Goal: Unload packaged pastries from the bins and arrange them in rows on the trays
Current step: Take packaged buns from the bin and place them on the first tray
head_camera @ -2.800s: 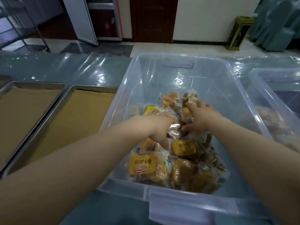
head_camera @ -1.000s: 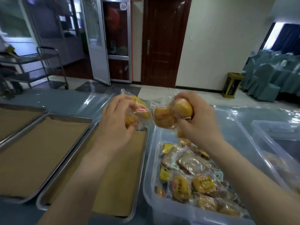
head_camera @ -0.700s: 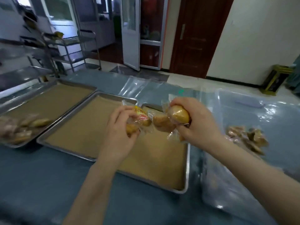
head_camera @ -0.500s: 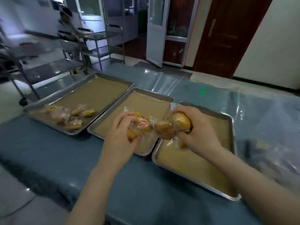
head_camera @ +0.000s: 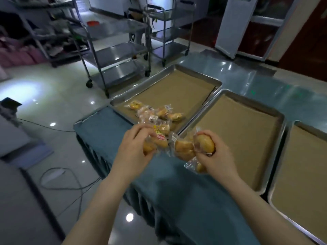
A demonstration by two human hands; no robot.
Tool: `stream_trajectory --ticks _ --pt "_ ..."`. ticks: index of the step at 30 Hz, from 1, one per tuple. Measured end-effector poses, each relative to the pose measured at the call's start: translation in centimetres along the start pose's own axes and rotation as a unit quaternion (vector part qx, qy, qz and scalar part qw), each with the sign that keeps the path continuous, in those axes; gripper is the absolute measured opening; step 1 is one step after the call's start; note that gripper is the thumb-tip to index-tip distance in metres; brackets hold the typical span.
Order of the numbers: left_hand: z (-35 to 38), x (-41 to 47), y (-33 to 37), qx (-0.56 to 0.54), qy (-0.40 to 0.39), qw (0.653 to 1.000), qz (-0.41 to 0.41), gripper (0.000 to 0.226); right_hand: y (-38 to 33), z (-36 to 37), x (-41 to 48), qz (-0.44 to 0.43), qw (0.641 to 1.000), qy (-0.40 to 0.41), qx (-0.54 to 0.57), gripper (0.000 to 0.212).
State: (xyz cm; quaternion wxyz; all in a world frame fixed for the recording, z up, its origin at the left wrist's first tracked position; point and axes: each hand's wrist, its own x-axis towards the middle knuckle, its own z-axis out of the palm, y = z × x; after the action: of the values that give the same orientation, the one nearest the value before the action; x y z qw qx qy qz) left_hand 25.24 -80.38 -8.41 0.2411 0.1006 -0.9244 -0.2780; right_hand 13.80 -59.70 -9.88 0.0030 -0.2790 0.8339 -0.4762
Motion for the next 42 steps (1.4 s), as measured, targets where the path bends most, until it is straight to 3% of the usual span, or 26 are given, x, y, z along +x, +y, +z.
stream_trajectory --ticks 6,13,16,19,23,28,36,42 --pt "0.1 4.0 -7.7 0.04 -0.031 0.999 -0.015 0.052 2.0 7.7 6.8 0.029 0.997 0.034 0.071 0.047" --pt "0.4 13.1 -15.7 0.053 -0.052 0.997 -0.037 0.05 5.8 14.7 14.6 0.086 0.993 0.079 0.002 0.052" --pt "1.7 16.0 -18.1 0.043 -0.074 0.996 -0.041 0.05 6.8 16.3 16.1 0.105 0.99 0.021 -0.088 0.059" --pt "3.8 17.1 -19.8 0.019 -0.111 0.992 -0.059 0.051 7.3 17.0 16.4 0.092 0.971 -0.103 -0.193 0.079" --pt "6.3 18.7 -21.9 -0.019 -0.159 0.985 -0.071 0.059 7.2 17.7 17.5 0.134 0.957 -0.189 -0.173 0.086" --pt "8.0 21.2 -24.2 -0.042 -0.27 0.961 -0.047 0.085 6.5 19.8 18.9 0.208 0.954 -0.157 -0.15 0.063" --pt "12.0 26.7 -26.6 0.007 -0.323 0.946 -0.037 0.103 8.6 22.1 23.3 0.314 0.932 -0.008 -0.18 0.081" --pt "12.2 29.0 -27.2 0.047 -0.334 0.941 0.013 0.114 9.3 21.0 25.6 0.339 0.898 -0.046 -0.275 0.08"
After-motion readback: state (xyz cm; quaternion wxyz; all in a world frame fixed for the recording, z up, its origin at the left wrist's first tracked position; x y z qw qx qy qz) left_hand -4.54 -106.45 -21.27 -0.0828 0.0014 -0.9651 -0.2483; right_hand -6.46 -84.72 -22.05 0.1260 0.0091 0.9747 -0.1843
